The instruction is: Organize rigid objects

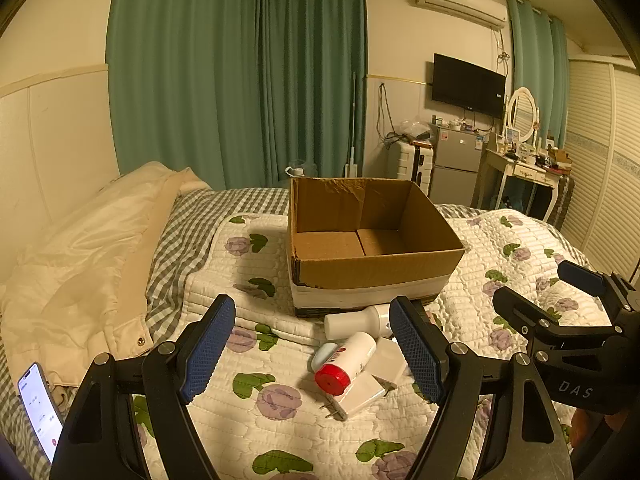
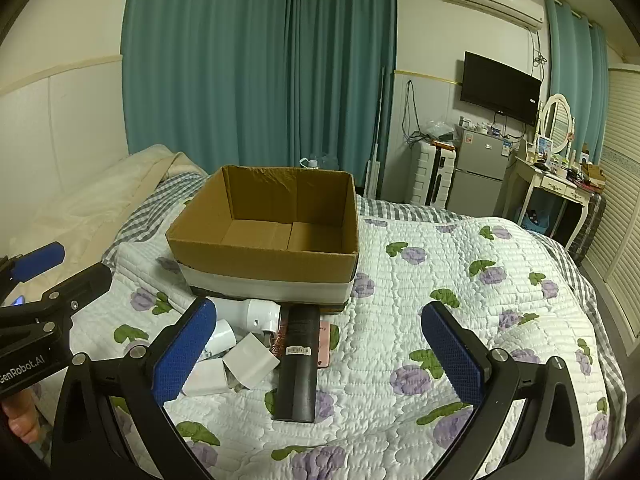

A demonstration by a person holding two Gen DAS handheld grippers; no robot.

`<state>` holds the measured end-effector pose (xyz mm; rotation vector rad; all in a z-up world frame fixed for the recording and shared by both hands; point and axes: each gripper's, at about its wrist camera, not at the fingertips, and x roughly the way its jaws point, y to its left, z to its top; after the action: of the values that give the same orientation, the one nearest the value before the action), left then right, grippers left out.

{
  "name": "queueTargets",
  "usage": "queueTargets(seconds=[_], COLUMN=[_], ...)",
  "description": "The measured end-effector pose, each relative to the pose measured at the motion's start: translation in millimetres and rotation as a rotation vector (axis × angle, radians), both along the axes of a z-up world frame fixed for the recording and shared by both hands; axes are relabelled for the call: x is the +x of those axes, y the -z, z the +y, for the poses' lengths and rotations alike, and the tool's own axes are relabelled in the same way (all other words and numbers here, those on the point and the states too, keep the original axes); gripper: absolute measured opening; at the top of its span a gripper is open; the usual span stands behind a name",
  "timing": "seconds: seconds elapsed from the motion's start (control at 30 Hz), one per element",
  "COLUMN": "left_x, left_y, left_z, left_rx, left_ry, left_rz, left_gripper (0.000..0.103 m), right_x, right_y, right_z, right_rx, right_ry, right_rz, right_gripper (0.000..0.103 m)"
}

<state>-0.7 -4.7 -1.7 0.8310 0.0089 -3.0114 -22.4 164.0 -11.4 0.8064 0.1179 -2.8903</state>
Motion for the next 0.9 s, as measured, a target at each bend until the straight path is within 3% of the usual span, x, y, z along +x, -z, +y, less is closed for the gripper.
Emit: queueTargets(seconds=[0.9], left_x=[-1.1], left_y=[2.3], left_z=[1.4], left_rx=[-0.006], left_ry=[0.0], left_rz=[-0.008], left_gripper=[0.082], right_x=[-0.4], right_y=[0.5], right_z=[1.4], right_rx=[-0.006], right_ry=[0.007], right_rz=[0.0], right_gripper=[0.103])
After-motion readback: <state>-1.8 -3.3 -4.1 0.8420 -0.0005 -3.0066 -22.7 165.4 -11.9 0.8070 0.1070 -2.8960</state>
